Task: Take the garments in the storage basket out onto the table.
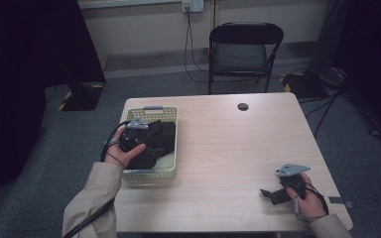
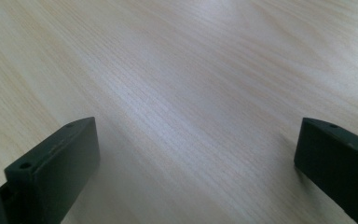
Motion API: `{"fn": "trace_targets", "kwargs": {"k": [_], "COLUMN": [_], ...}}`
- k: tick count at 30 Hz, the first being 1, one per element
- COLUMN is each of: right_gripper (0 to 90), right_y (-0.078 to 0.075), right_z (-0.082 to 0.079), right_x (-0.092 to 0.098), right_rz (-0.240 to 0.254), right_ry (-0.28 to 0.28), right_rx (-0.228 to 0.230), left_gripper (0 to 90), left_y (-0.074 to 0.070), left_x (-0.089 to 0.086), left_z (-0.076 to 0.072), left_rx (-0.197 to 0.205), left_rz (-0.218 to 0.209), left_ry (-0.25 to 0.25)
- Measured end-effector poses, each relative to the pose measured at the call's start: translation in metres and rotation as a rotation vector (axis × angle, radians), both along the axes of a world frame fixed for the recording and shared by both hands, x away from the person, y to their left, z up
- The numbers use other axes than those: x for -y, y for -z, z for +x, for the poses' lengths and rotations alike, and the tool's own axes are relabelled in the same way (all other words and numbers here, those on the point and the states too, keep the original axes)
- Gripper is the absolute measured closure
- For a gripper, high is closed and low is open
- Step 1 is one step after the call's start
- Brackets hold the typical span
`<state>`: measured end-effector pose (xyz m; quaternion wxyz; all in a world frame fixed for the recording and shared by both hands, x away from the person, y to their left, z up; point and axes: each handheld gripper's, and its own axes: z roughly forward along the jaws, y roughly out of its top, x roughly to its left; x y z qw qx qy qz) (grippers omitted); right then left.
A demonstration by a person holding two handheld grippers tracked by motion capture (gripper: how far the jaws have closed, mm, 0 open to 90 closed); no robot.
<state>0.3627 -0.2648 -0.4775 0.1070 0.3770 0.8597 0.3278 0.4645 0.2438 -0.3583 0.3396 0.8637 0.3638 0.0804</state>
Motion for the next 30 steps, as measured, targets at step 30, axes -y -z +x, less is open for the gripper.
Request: {"fn": "trace_targets", "kwargs": {"k": [30], "right_gripper": [0.0], "right_y": [0.0], "right_z": [0.0], "right_x": [0.0], "right_rz": [0.0], "right_ry": [0.0], "right_rx": [0.0], "left_gripper": [2.7], "left_y": [0.038], "left_x": [-0.006], "left_z": [0.043], "left_rx": [-0.063], "left_rz": [0.036], "left_ry": [-0.096]}}
